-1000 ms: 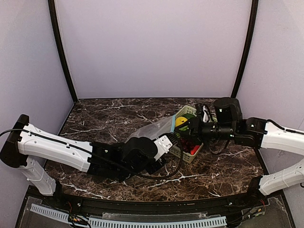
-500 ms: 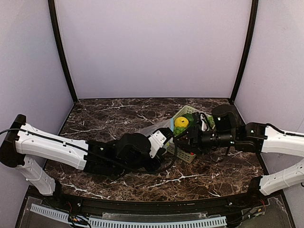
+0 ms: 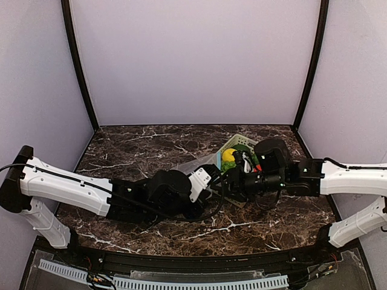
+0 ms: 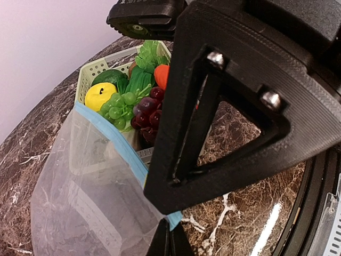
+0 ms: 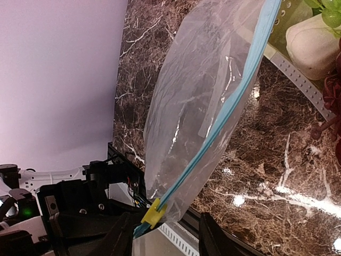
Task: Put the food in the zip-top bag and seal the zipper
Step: Unzip the zipper from the zipper food storage bag.
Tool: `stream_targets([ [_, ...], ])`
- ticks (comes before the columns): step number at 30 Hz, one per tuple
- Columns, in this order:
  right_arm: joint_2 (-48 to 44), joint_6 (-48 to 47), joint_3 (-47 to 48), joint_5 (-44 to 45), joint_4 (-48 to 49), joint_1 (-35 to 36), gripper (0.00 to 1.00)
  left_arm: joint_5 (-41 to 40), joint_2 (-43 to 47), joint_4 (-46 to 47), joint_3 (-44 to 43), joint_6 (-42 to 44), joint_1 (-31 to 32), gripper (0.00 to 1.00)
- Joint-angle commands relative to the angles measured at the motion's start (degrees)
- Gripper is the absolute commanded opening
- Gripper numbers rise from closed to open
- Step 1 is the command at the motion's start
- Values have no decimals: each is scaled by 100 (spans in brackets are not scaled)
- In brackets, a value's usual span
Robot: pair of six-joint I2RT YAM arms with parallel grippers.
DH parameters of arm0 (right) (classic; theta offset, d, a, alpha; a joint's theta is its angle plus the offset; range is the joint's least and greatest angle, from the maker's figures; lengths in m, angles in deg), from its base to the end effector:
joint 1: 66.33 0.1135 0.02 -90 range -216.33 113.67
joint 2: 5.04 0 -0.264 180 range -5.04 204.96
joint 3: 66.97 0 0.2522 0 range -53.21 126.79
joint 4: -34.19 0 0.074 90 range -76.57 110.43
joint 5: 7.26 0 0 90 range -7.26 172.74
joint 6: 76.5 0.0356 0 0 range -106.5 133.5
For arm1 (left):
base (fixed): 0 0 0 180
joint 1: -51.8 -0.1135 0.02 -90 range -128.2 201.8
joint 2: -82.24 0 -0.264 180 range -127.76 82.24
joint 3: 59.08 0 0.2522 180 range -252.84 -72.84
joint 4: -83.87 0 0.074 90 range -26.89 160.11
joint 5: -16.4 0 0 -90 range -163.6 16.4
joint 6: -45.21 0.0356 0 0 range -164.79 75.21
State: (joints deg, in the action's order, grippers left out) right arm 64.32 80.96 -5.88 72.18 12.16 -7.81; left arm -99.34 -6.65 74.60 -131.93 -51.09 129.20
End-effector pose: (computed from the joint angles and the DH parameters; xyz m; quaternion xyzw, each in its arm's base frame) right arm 0.1358 0.2342 0.2693 0.0216 0.8646 0.4778 0.1540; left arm 0.0921 -0.3413 0.2624 0.3819 0.7394 -0.2078 0.5141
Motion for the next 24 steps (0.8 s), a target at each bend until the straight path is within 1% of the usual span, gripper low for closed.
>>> stream_targets([
  [1, 156, 57, 205, -40, 324, 60, 40, 74, 68, -32, 59, -18, -19, 1],
  [17, 341, 165, 232, 43, 378, 61, 33, 41, -207, -274, -110, 209, -15, 1],
  [24, 444, 171, 219, 6, 382, 60, 30, -37, -226, -203, -137, 239, -15, 1],
])
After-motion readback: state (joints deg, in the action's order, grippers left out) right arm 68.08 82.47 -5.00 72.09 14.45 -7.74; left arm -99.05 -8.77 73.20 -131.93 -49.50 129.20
